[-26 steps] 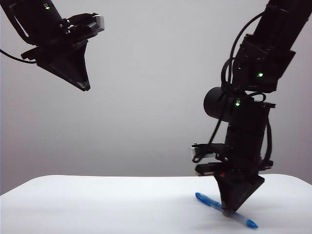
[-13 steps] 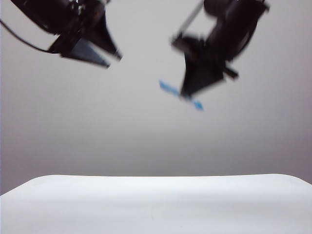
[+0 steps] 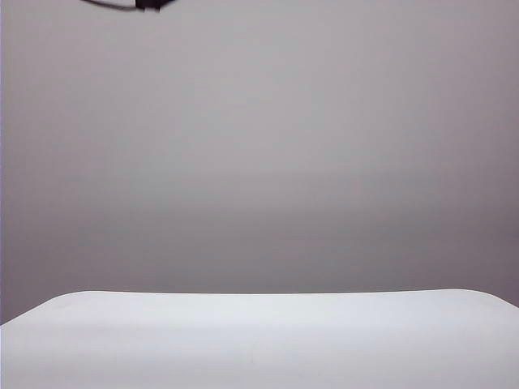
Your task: Pick up the pen and remove the cap.
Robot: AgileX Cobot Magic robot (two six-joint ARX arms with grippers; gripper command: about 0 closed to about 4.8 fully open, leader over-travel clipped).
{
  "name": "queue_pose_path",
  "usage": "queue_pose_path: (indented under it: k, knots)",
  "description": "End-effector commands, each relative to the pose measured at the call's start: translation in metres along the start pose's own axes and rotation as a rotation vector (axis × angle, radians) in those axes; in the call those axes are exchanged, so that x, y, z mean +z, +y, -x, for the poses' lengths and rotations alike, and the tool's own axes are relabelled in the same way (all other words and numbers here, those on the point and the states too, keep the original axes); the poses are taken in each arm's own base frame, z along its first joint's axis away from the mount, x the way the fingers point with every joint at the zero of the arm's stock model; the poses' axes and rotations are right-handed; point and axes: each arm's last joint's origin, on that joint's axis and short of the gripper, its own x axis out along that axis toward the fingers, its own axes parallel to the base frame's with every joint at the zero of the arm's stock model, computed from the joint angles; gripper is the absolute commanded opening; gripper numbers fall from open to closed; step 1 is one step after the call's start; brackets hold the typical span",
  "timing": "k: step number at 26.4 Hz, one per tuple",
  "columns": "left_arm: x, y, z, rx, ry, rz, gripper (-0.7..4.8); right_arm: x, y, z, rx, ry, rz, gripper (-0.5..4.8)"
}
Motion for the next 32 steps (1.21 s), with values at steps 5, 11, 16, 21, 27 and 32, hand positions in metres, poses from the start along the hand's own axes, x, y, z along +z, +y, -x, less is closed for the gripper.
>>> queue_pose_path:
  k: [5,11,16,21,27,32]
  knots:
    - [0.017,-0.015,0.001,-0.110,-0.091,0.037,4.35,0.004,0.001,-0.002,0.046,-0.044,-0.006,-0.06]
    - [0.014,-0.019,-0.005,-0.133,-0.084,-0.012,4.34,0.015,0.008,-0.011,0.111,-0.130,-0.006,-0.06]
    - [0.012,-0.021,-0.007,-0.143,-0.083,-0.066,4.16,0.011,0.017,-0.032,0.167,-0.102,-0.002,-0.06]
    - [0.010,-0.021,-0.008,-0.154,-0.061,-0.153,3.59,0.009,0.025,-0.044,0.193,-0.088,0.007,-0.06]
    - [0.003,-0.015,-0.009,-0.119,-0.009,-0.160,1.95,0.010,0.025,-0.044,0.195,-0.091,0.009,-0.06]
    - [0.003,-0.014,-0.009,-0.116,-0.009,-0.172,1.36,0.009,0.025,-0.044,0.195,-0.082,0.004,-0.06]
